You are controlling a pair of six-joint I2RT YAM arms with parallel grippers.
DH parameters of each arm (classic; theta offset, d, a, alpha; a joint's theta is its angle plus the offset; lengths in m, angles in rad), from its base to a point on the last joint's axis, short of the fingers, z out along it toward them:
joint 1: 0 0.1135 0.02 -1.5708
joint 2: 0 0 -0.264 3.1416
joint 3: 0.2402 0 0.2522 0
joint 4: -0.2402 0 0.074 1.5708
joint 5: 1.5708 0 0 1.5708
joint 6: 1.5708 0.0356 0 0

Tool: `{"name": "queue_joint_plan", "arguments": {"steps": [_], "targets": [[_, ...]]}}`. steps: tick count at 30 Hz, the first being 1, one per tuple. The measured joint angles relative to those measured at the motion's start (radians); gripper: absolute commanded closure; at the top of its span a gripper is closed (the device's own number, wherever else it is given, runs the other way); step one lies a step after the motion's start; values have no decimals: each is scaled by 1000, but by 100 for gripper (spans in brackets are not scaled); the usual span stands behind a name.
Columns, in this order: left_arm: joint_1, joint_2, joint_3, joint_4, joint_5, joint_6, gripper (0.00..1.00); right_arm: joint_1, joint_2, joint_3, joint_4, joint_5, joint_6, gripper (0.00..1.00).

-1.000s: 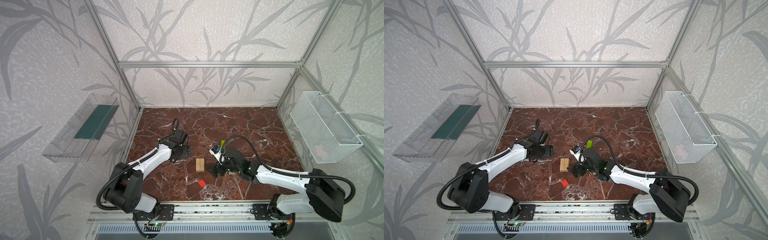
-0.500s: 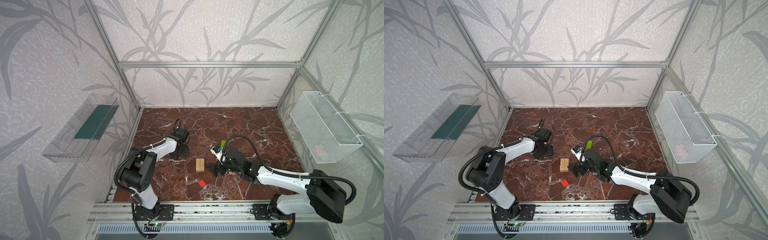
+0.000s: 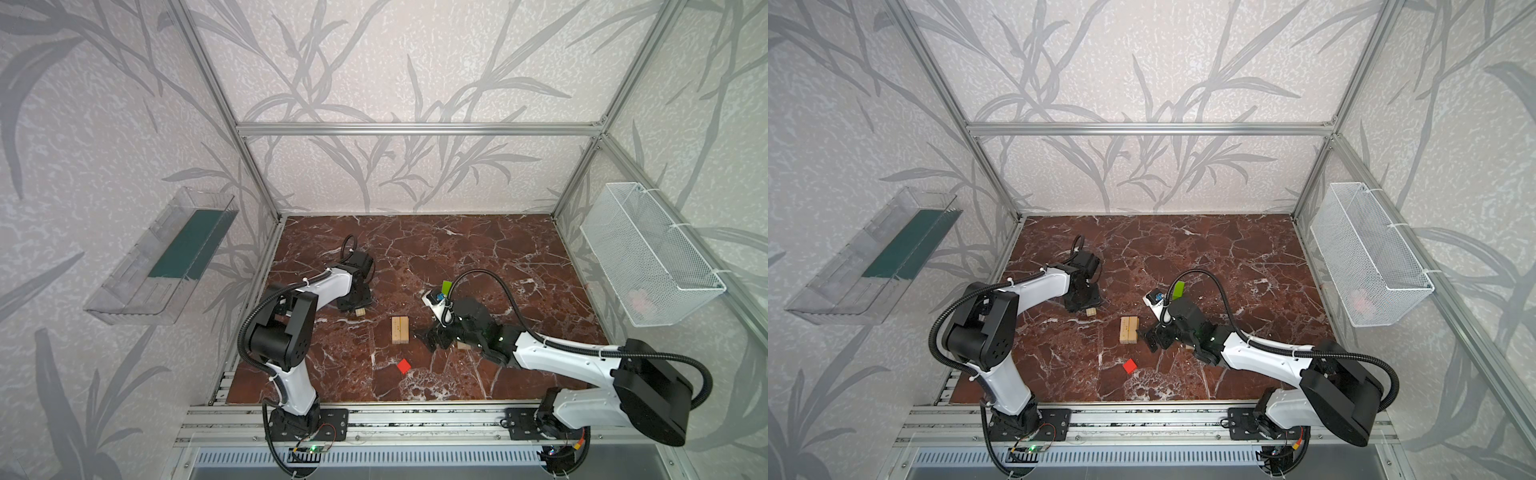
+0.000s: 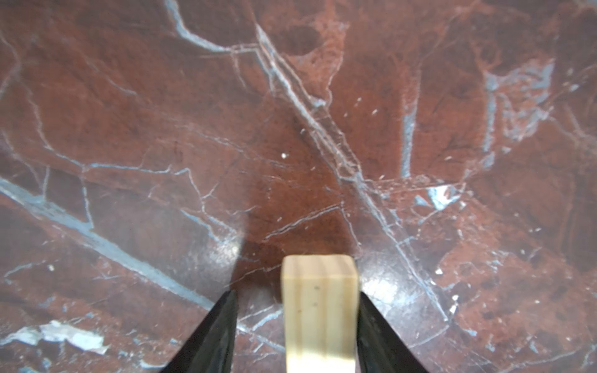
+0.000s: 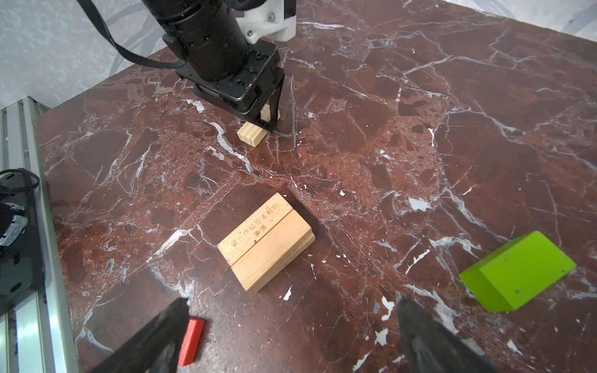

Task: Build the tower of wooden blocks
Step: 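Lift and carry the pine block with the left gripper over the paired blocks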

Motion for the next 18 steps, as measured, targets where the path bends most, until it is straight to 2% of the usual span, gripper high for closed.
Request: {"name": "queue_joint_plan", "arguments": {"steps": [18], "targets": [[-50,13,18,-34,-4,-30,63,0,4,0,-1,8,1,1]]}}
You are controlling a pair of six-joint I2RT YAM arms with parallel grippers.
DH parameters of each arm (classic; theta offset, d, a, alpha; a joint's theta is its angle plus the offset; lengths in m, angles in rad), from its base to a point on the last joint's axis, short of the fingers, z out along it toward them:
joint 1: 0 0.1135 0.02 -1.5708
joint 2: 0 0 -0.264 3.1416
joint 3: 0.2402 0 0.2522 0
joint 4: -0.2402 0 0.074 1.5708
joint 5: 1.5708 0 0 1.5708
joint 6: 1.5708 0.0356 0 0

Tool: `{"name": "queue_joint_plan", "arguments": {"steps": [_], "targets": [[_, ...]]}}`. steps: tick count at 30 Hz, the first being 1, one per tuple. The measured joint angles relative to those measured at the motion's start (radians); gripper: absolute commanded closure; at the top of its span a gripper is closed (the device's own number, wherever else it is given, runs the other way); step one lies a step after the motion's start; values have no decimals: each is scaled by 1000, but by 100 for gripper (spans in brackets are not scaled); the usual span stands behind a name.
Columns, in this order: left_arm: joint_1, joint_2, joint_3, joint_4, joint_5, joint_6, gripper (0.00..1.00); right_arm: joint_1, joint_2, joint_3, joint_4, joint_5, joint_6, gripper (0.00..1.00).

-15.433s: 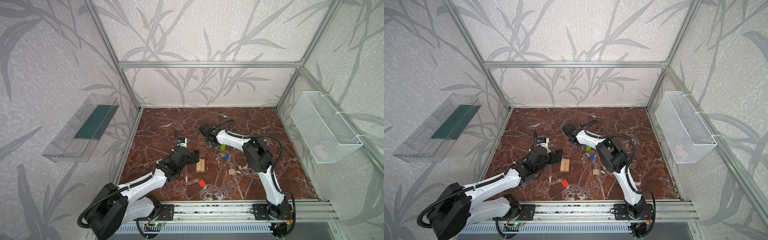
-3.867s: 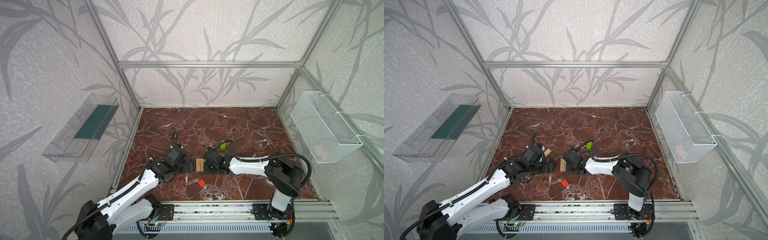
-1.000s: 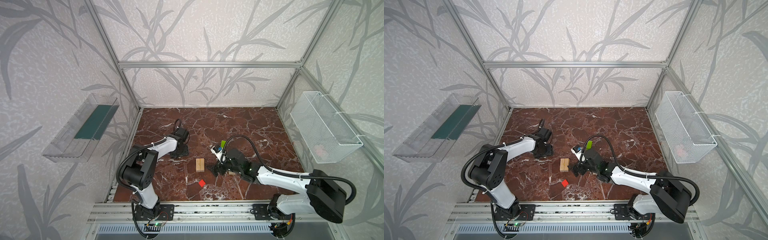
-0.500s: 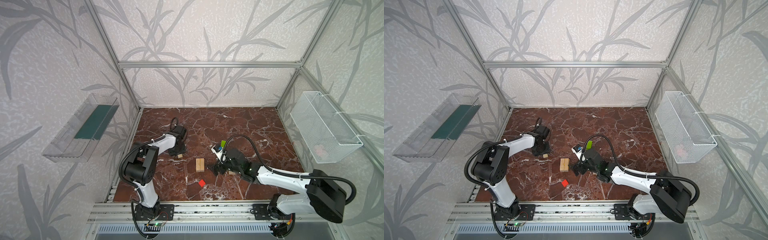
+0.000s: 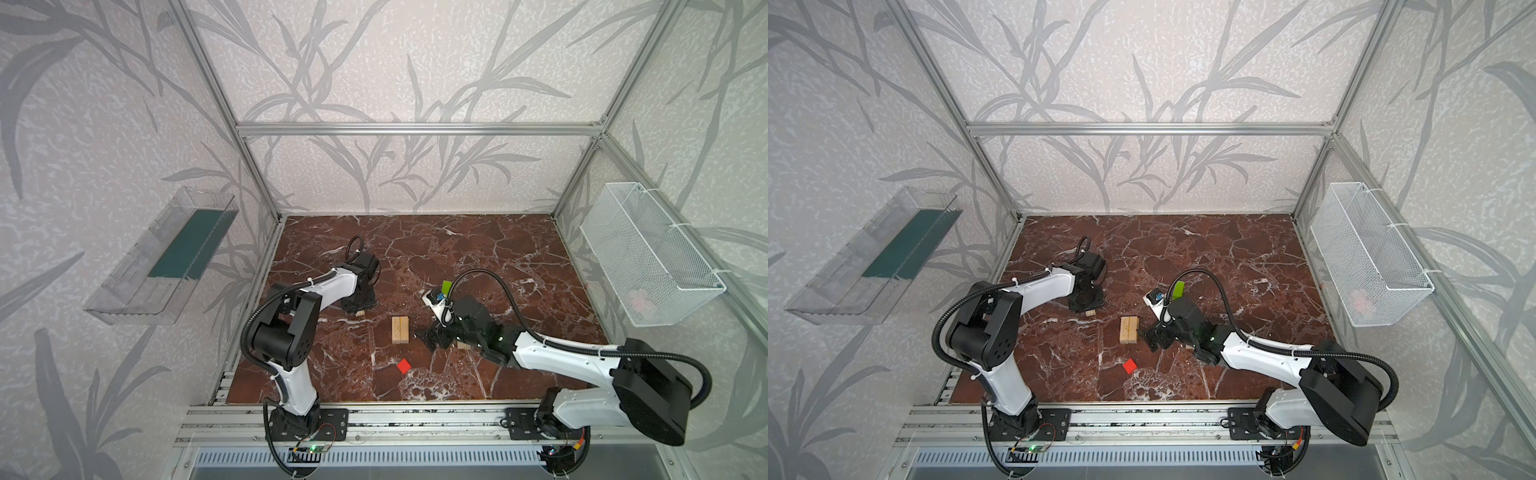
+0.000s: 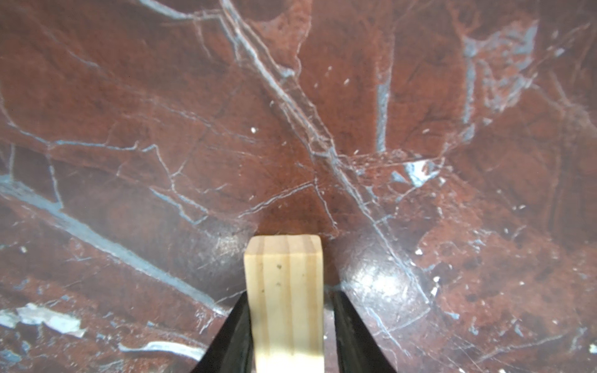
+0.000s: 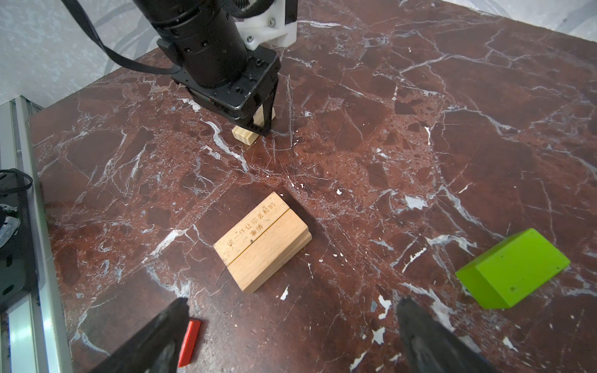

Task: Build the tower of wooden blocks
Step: 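Lift and carry the pine block with the left gripper over the paired blocks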

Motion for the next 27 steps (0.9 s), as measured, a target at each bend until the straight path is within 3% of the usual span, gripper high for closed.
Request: {"name": "queue_joint_plan", "arguments": {"steps": [18,27], "targets": [[-8,-10,6,-42,15,-3,86,0,10,4,-7,21,0,1],[-47,-163,-3,-104,43,0,96,-11,-6,2,-9,37,0,1]]}}
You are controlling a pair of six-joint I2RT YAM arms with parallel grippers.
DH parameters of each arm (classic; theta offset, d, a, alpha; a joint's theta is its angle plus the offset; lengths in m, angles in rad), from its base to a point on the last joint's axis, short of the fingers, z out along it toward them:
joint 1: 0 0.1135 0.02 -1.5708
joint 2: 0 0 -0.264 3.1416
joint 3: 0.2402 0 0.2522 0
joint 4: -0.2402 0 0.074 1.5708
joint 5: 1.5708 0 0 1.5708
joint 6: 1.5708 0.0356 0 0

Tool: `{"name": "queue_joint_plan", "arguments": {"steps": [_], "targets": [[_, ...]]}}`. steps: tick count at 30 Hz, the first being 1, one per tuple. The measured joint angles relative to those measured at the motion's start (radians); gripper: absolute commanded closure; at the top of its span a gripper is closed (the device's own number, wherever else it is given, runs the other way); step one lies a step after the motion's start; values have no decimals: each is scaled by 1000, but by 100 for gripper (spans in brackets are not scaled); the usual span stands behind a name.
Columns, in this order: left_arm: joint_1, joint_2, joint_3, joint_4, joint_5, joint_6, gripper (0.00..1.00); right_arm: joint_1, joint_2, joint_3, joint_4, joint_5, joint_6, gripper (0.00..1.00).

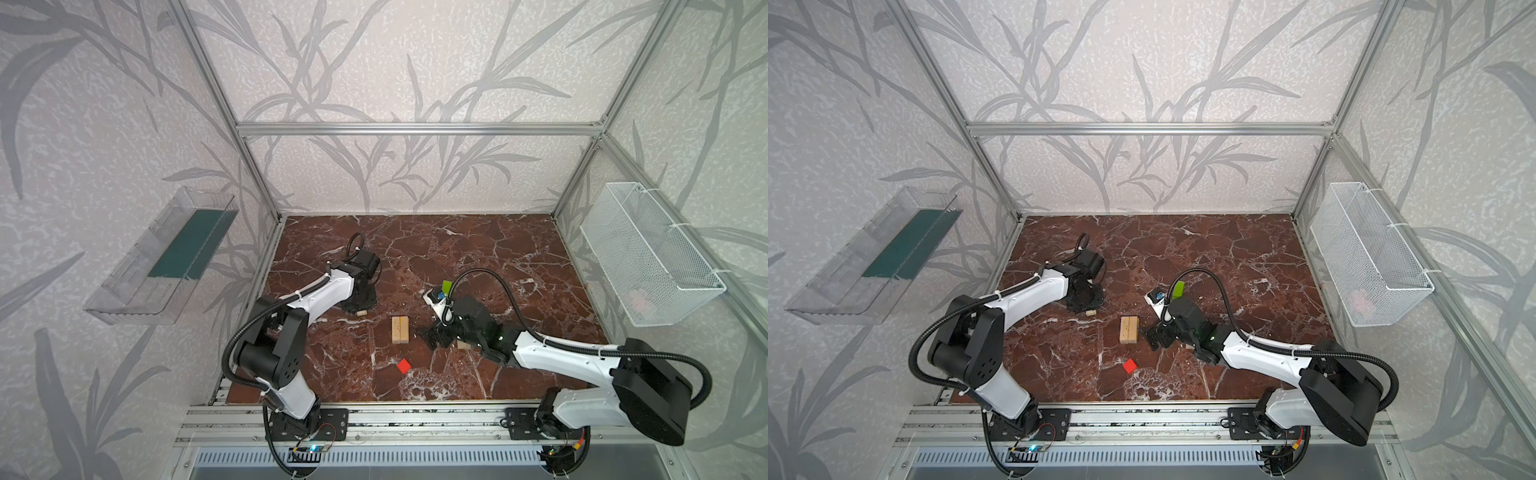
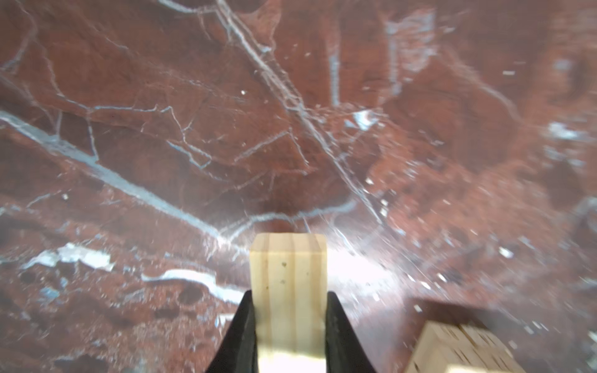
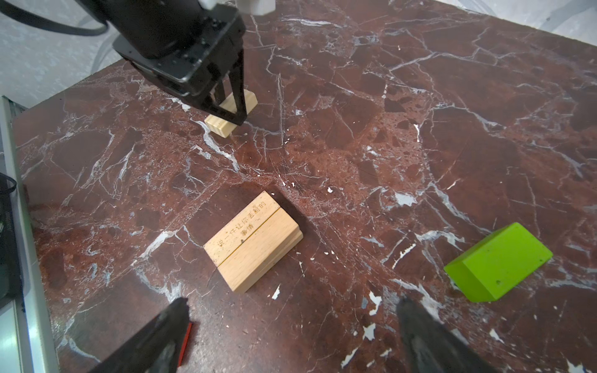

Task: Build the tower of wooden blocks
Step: 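Lift and carry the pine block with the left gripper over the paired blocks, then lower the pine block with the left gripper onto the paired blocks' tops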

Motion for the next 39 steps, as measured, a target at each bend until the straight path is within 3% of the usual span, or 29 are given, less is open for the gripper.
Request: {"name": "queue_joint_plan", "arguments": {"steps": [16,26,39], "targets": [[-267,-179,-1,-120,29,-50,100,-99,-100,-54,13,-99,-16,1],[-366,-136,-12,-97,25,-156,100,-114,-118,-79,24,-129,-19,1],[-392,-10,0,-28,6,-184,100,-122,-121,-79,24,-134,-17,1]]}}
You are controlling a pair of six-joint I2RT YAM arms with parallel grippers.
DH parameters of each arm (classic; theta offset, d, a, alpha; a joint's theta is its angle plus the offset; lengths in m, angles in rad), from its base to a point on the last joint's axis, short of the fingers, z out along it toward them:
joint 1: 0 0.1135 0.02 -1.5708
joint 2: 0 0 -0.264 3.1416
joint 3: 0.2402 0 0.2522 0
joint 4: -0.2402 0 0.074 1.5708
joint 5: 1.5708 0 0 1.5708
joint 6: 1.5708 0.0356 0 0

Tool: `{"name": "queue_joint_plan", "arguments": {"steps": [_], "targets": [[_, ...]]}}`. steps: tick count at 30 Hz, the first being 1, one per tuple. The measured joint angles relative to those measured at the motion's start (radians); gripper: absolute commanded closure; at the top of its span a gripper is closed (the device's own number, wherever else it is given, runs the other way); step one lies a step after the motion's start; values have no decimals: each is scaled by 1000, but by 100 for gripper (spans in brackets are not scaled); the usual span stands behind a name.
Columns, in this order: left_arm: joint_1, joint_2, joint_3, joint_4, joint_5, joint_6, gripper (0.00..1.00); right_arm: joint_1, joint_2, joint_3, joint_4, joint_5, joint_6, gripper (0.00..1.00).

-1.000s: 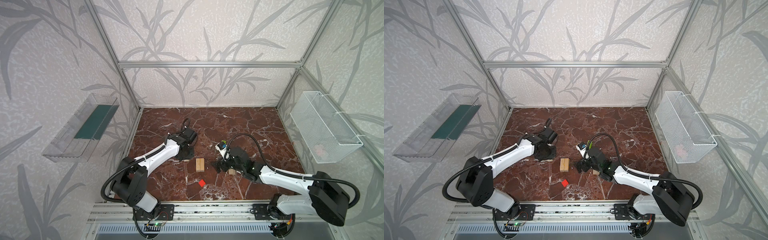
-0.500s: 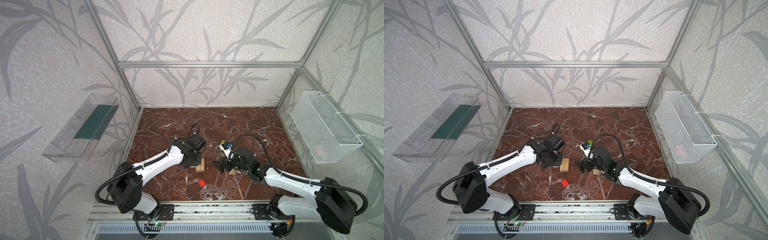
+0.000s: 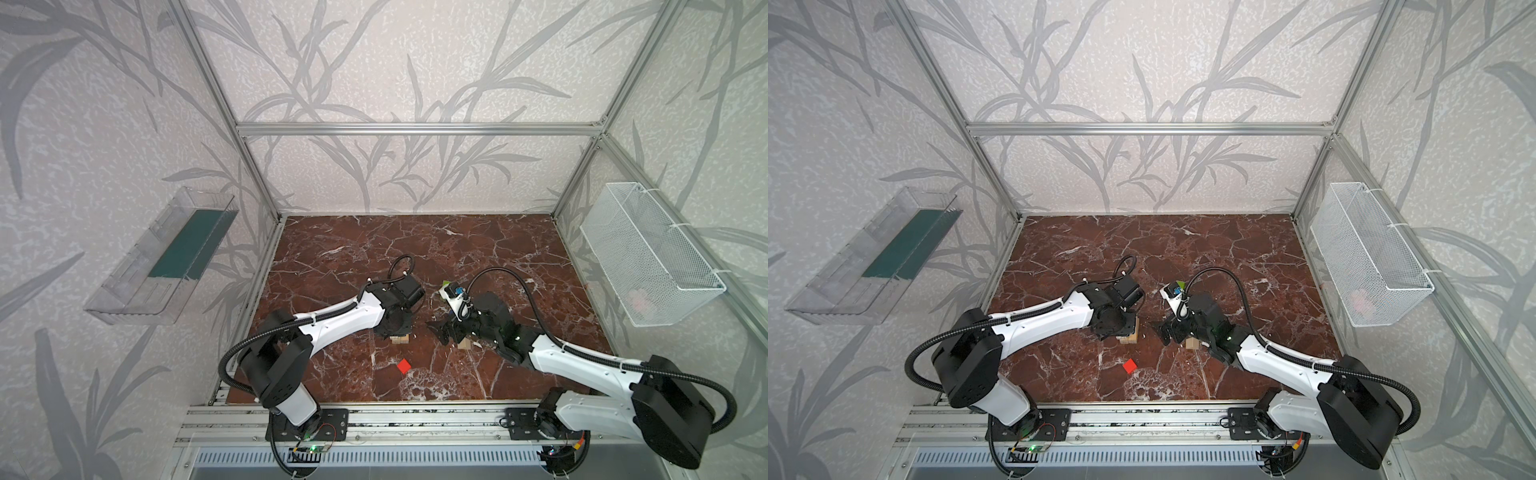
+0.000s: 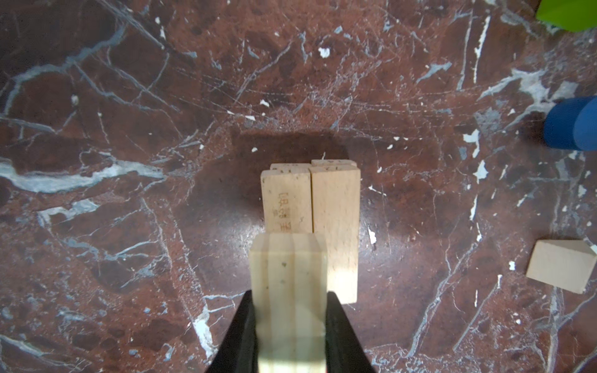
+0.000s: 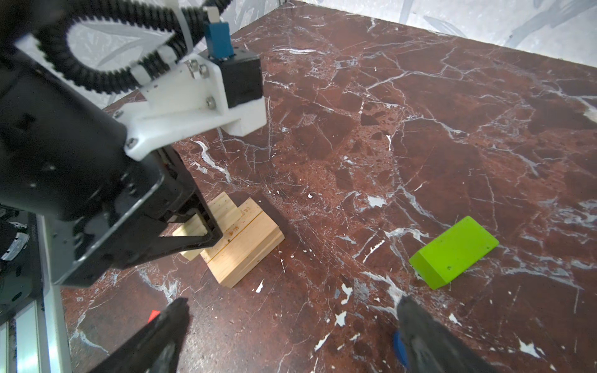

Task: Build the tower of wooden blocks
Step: 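Lower the pine block with the left gripper onto the paired blocks' tops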

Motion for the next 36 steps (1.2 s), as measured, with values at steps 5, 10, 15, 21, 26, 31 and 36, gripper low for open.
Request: {"name": "queue_joint_plan", "arguments": {"steps": [5,10,15,21,26,31,36], "targets": [[0,39,24,20,-4,0,100,-2,0,0,0,0,2,1],[0,64,45,18,-8,0,100,-2,0,0,-1,3,3,1],[-2,75,53,16,-10,1,100,-3,0,0,-1,3,3,1],[-2,81,55,7,-14,1,100,-4,0,0,-1,8,3,1],[-5,87,56,5,-14,1,100,-4,0,0,-1,10,3,1],[-9,105,74,1,-14,1,100,-6,0,0,-1,10,4,1],[-13,123,80,-1,-15,2,100,-8,-6,0,-1,10,4,1]]}}
